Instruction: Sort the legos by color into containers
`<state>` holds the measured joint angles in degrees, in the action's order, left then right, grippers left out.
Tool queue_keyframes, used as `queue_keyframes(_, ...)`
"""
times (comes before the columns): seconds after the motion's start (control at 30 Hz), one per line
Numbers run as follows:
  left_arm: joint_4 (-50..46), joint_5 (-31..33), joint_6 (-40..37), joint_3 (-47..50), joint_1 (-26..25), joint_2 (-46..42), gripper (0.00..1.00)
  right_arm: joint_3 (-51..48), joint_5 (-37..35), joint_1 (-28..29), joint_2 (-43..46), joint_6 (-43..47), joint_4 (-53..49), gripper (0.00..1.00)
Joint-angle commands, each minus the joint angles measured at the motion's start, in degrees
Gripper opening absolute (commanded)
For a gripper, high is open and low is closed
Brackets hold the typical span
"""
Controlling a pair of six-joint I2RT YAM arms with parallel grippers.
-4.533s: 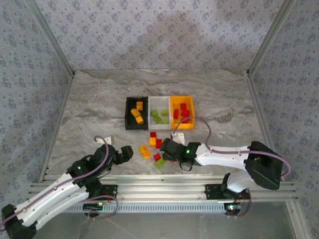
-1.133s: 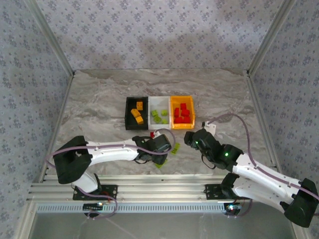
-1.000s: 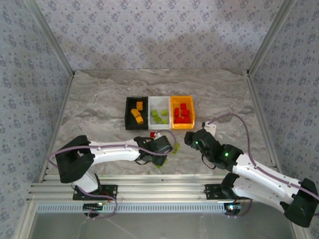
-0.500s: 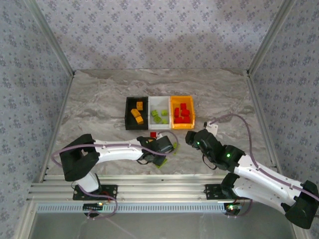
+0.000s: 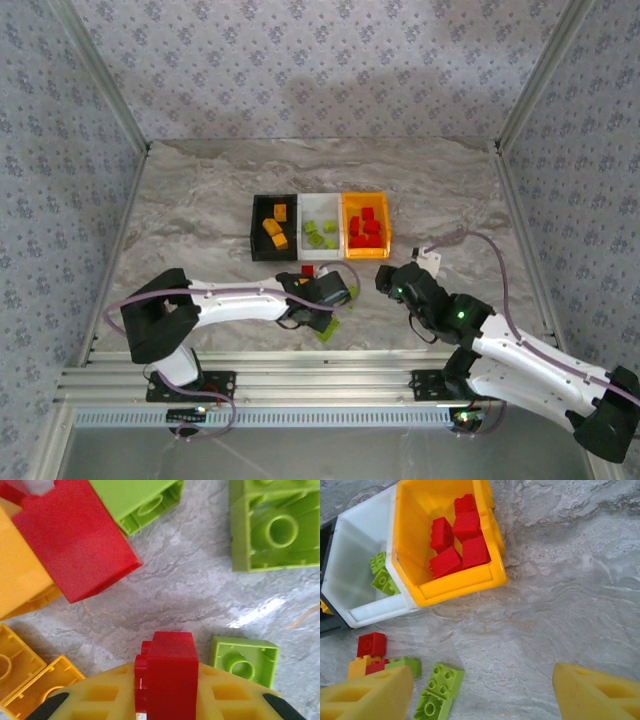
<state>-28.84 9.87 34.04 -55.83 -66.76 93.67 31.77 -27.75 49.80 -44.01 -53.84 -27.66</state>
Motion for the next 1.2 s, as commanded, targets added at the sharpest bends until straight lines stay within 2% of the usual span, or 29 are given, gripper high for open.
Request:
queue_keyframes(0.0, -1.38, 0.99, -1.18, -4.42, 0.89, -3.01, 0.26, -1.20, -2.40, -0.12, 1.33, -1.93, -2.38, 0.75)
queue_keyframes(0.23, -0.26, -1.42, -5.15, -17.34, 7.30, 1.00, 0.25, -2.98, -1.63, -1.38, 2.52, -3.02, -2.70, 0.76)
queue_keyframes(0.53, -1.79, -5.38, -7.93, -38.89, 14.93, 18.72, 0.25, -3.82, -0.05, -2.26, 2.44, -3.47, -2.71, 0.76)
queue_keyframes(0.77, -4.71, -6.47, -7.68, -51.64, 16.99, 28.66, 0.29, -4.95, 1.97, -3.32, 2.17, -3.00, -1.62, 0.77)
queue_keyframes(0.83, -5.57, -6.53, -7.54, -54.35, 16.94, 30.28, 0.32, -5.05, 2.43, -3.60, 2.24, -2.67, -1.37, 0.77)
queue_keyframes(1.0, -6.05, -7.72, -6.24, -57.21, 17.16, 31.52, 0.58, -4.96, 3.09, -3.88, 2.17, -2.58, -1.13, 0.78)
queue_keyframes(1.07, -5.25, -8.40, -5.68, -56.34, 17.04, 30.01, 0.66, -4.92, 3.54, -3.94, 2.02, -2.24, -0.70, 0.78)
queue_keyframes(1.17, -1.95, -9.39, -4.49, -51.55, 17.08, 24.97, 0.71, -4.81, 4.23, -4.01, 1.16, -1.07, 1.07, 0.79)
